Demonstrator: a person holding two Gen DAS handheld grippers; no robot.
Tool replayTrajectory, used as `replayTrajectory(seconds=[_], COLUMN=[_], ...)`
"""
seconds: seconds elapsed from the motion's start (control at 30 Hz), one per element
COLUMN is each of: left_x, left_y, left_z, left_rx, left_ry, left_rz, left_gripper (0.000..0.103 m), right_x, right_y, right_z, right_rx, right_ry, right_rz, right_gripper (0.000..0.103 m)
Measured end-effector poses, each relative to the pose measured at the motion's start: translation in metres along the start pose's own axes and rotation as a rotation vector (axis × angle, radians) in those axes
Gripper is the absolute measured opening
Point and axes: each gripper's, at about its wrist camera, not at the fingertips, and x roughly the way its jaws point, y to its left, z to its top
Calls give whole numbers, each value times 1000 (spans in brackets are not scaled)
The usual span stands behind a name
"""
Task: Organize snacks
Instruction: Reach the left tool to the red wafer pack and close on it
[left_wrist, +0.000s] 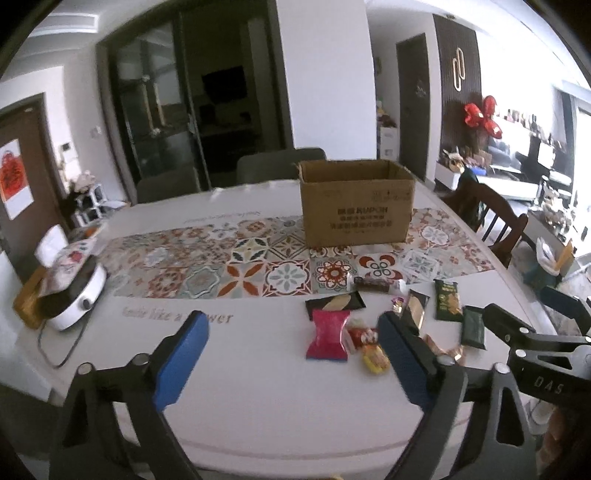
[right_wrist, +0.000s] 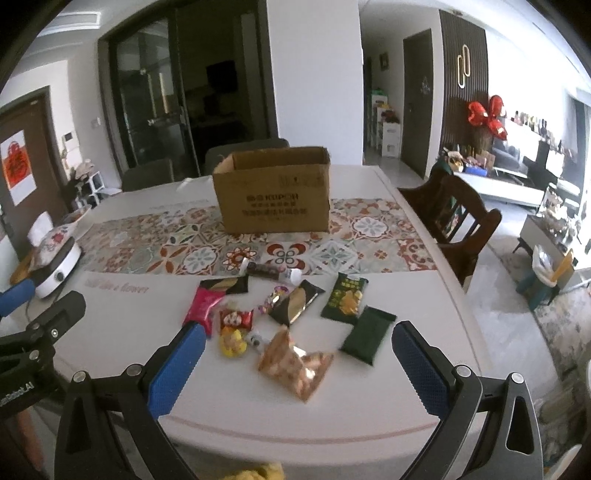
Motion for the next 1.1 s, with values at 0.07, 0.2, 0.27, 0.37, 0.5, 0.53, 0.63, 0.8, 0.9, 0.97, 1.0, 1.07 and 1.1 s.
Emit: replayTrajectory(seconds=[0.07, 0.2, 0.27, 0.37, 0.5, 0.53, 0.63, 0.8, 0.9, 0.97, 1.0, 1.07, 1.1], left_x=[19, 55, 74, 93, 120, 126, 143, 165, 177, 184, 188, 192, 195], left_y=[3, 3, 1, -2, -8, -10, -14, -18, -19, -20, -20, -22, -23], left_z=[7, 14, 11, 9, 7, 5, 2, -8, -12, -15, -17, -19, -20], left_rx=[15, 58, 69, 73, 67, 64, 45, 19, 8, -1, -1, -2, -1], left_ry=[25, 65, 120, 172, 238, 261, 306, 384, 413, 438, 452, 469, 476], left_rz=[-30, -72, -98, -118, -126, -123, -121, -123, -116, -122, -122, -130, -134], left_gripper=[90, 89, 88, 85, 76, 75, 74, 71, 67, 64, 64, 64, 64], right_x=[17, 50, 64, 90, 122, 128, 152, 178, 194, 201, 203, 206, 208], right_y=[5, 11, 11, 8, 3, 1, -5, -7, -6, -6, -6, -3, -2], right_z=[10, 20, 19, 17, 17, 18, 20, 23, 20, 18, 17, 18, 18], right_rx=[14, 71, 101, 145, 177, 184, 211, 218, 231, 244, 247, 233, 228], right_ry=[14, 64, 95, 184, 258, 274, 332, 373, 417, 437, 441, 439, 439], right_rz=[-22, -50, -59, -63, -66, -59, -47, -54, -40, -39, -36, -33, -35], right_gripper=[102, 102, 96, 90, 80, 77, 68, 62, 56, 55, 53, 51, 51])
